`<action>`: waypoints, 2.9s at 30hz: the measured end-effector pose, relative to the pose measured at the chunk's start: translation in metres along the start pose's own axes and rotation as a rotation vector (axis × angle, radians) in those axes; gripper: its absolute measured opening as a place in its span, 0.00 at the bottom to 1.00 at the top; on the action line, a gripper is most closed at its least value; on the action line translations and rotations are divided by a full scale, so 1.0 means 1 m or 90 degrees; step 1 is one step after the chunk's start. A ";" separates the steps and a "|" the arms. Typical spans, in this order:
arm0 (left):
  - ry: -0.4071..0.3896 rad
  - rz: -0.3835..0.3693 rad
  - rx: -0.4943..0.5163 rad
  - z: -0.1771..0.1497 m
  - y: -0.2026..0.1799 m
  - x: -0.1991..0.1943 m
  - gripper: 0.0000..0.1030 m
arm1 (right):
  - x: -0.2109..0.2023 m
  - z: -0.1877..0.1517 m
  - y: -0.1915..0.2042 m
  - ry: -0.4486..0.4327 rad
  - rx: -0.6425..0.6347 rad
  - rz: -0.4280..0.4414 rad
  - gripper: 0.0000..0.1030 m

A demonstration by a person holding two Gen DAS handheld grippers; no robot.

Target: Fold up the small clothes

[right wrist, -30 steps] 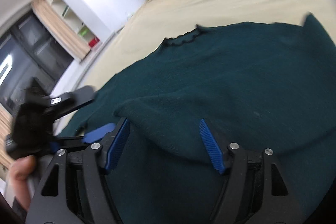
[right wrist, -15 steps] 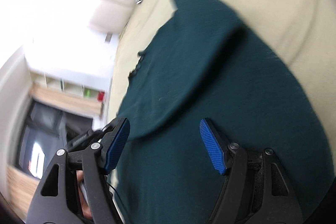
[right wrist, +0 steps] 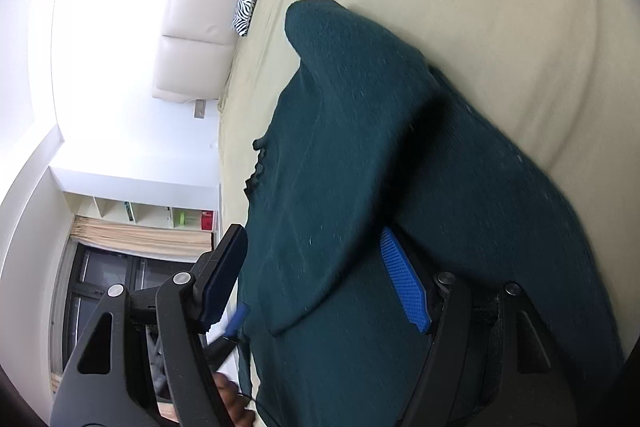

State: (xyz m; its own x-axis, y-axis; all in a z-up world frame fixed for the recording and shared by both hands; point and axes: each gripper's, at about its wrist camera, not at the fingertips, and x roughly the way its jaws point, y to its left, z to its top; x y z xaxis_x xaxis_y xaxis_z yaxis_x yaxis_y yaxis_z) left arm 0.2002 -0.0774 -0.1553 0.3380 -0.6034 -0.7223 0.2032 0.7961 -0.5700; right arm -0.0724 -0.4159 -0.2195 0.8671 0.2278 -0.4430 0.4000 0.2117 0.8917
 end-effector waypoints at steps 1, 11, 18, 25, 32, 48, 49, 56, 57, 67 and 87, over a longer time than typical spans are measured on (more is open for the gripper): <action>0.021 -0.007 -0.002 -0.003 -0.002 0.010 0.65 | -0.002 -0.004 0.000 -0.001 -0.002 0.001 0.66; 0.013 0.016 0.017 0.006 -0.017 0.011 0.09 | -0.023 -0.012 -0.008 -0.012 0.010 0.024 0.66; -0.102 -0.012 0.037 0.033 -0.028 -0.039 0.08 | -0.023 -0.002 -0.008 -0.022 0.029 0.032 0.67; -0.123 -0.004 0.000 0.039 0.004 -0.038 0.08 | -0.011 0.029 -0.007 -0.059 0.064 0.053 0.67; -0.091 0.026 -0.038 0.031 0.044 -0.002 0.08 | -0.021 0.048 -0.024 -0.102 0.112 0.111 0.64; -0.094 0.020 -0.031 0.016 0.063 0.018 0.12 | -0.077 0.052 0.010 -0.106 -0.009 0.026 0.58; -0.095 0.021 -0.031 0.016 0.064 0.019 0.12 | -0.075 0.058 0.018 -0.095 -0.028 0.029 0.58; -0.103 0.007 -0.029 0.016 0.066 0.022 0.12 | 0.003 0.083 0.026 0.058 -0.072 -0.011 0.60; -0.104 0.003 -0.028 0.016 0.067 0.022 0.12 | 0.011 0.082 0.008 0.068 -0.051 -0.035 0.46; -0.114 -0.011 -0.026 0.013 0.074 0.022 0.12 | -0.026 0.100 0.033 0.023 -0.124 -0.022 0.63; -0.340 -0.079 -0.193 -0.045 0.146 -0.176 0.75 | -0.116 0.012 0.141 -0.279 -0.459 -0.165 0.94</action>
State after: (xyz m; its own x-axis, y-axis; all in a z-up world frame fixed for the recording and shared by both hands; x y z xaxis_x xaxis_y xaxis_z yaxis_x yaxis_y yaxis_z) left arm 0.1288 0.1432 -0.1295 0.7573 -0.5218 -0.3928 0.0274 0.6263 -0.7791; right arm -0.1131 -0.4243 -0.0415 0.8703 -0.2637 -0.4161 0.4431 0.7881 0.4273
